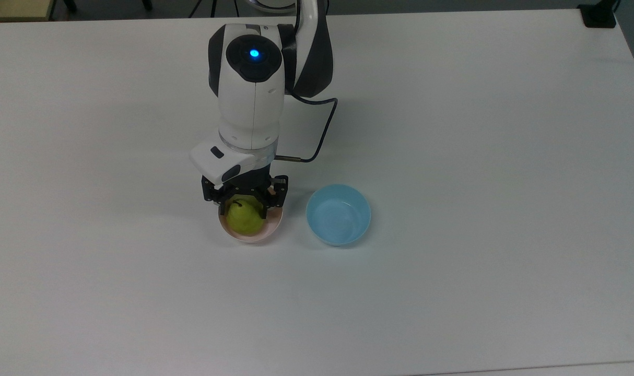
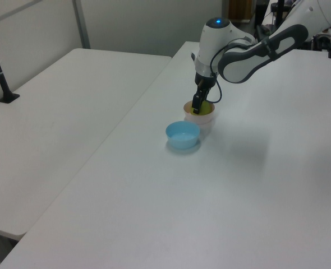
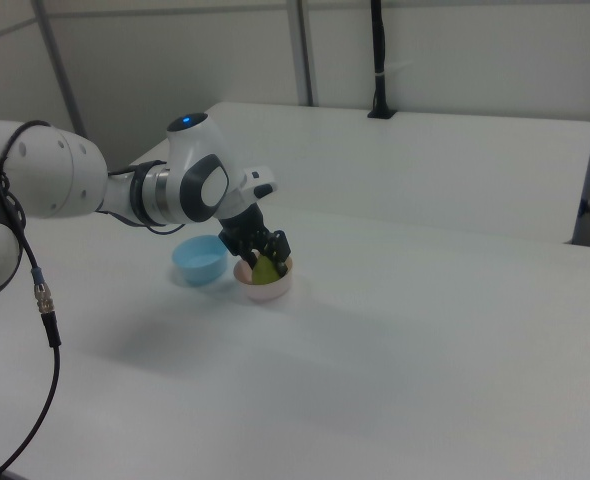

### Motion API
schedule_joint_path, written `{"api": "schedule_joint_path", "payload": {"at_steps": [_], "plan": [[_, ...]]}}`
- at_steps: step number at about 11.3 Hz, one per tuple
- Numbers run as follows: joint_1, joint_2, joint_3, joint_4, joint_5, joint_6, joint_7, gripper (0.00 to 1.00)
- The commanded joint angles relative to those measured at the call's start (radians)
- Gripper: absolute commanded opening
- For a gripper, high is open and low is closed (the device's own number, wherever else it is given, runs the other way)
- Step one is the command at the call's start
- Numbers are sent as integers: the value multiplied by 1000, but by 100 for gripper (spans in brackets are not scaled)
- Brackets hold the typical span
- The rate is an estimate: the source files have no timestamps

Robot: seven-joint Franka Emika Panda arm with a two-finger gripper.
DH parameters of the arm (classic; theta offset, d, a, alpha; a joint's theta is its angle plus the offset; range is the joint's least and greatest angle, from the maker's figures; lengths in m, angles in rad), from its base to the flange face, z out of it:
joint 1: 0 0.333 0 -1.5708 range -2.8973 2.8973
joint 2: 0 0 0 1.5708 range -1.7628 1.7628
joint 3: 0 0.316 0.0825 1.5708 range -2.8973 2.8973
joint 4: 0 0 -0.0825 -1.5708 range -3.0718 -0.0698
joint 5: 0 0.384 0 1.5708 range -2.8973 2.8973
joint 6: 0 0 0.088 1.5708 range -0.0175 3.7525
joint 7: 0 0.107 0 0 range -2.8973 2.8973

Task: Pick up a pear from the bowl
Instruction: 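Lift the pear up out of the pink bowl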

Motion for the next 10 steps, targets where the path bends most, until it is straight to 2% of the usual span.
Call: {"api": "schedule_joint_path", "payload": {"at_steps": [1, 2, 5, 7, 9, 10], "plan": [[6, 1, 3, 14, -14, 16, 2, 44], [7, -14, 4, 13, -10, 11, 2, 39], [7, -82, 10, 13, 1, -10, 25, 39], [3, -137, 24, 16, 9, -93, 28, 39], [-20, -159, 13, 16, 38, -107, 0, 39], [-58, -154, 13, 16, 39, -99, -35, 40]]}}
